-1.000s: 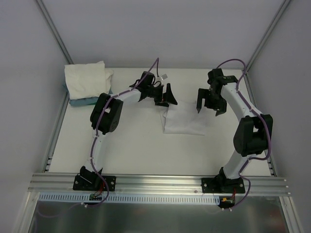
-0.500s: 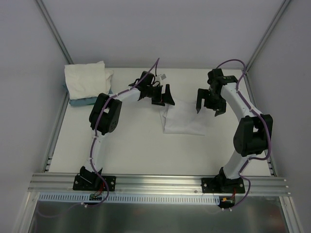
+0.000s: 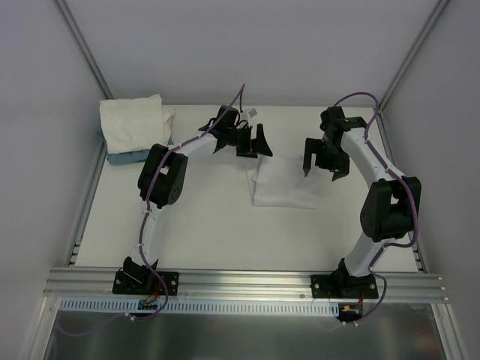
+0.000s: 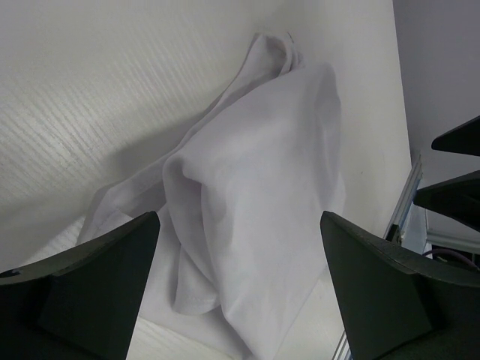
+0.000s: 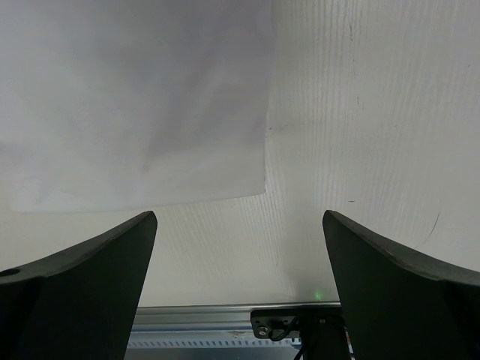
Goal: Fold and stack the t-shirts
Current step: Smooth out wrinkles on the folded tshirt
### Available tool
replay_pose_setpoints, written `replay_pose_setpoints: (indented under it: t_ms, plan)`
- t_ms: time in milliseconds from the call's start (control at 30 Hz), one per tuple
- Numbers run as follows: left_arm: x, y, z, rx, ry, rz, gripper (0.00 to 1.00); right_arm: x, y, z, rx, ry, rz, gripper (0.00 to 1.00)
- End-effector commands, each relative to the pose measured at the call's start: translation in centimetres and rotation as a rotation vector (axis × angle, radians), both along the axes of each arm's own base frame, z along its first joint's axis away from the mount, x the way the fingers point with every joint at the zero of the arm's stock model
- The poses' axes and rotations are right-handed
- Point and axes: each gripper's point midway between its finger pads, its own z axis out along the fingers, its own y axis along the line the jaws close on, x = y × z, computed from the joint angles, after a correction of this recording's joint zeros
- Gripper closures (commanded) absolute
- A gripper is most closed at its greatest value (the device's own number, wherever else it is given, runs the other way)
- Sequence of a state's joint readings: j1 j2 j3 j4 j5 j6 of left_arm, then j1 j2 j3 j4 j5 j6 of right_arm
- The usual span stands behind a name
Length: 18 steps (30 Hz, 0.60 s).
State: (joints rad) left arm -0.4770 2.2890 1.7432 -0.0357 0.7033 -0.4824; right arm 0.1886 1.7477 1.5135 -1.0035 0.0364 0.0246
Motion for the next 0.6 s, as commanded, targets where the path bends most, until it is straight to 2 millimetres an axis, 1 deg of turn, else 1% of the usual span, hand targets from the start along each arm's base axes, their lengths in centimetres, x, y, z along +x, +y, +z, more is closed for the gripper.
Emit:
replay_pose_setpoints:
  t_ms: [0, 33, 67, 100, 433, 567]
  plan:
    - [0.5, -1.2, 1.8, -0.055, -0.028, -0.022, 0.09, -0.2, -0.2, 1.5, -0.004, -0.019, 0.006, 0.01]
    - [0.5, -1.3, 1.7, -0.054, -0.026, -0.023, 0.09, -0.2, -0.2, 1.5, -0.005, -0.021, 0.006, 0.01]
    - [0.8, -1.5, 2.0, -0.068, -0.044, -0.023, 0.09, -0.2, -0.3, 1.6, -0.006, -0.024, 0.007, 0.01]
    - [0.7, -1.6, 1.6, -0.068, -0.034, -0.026, 0.09, -0.2, -0.3, 1.6, -0.007, -0.021, 0.009, 0.0]
    - [0.0, -2.3, 0.4, -0.068, -0.011, -0.036, 0.09, -0.5, -0.5, 2.0, -0.011, -0.021, 0.009, 0.01]
    - [0.1, -2.7, 0.2, -0.072, -0.012, -0.034, 0.1, -0.8, -0.6, 2.1, -0.011, -0.017, 0.008, 0.01]
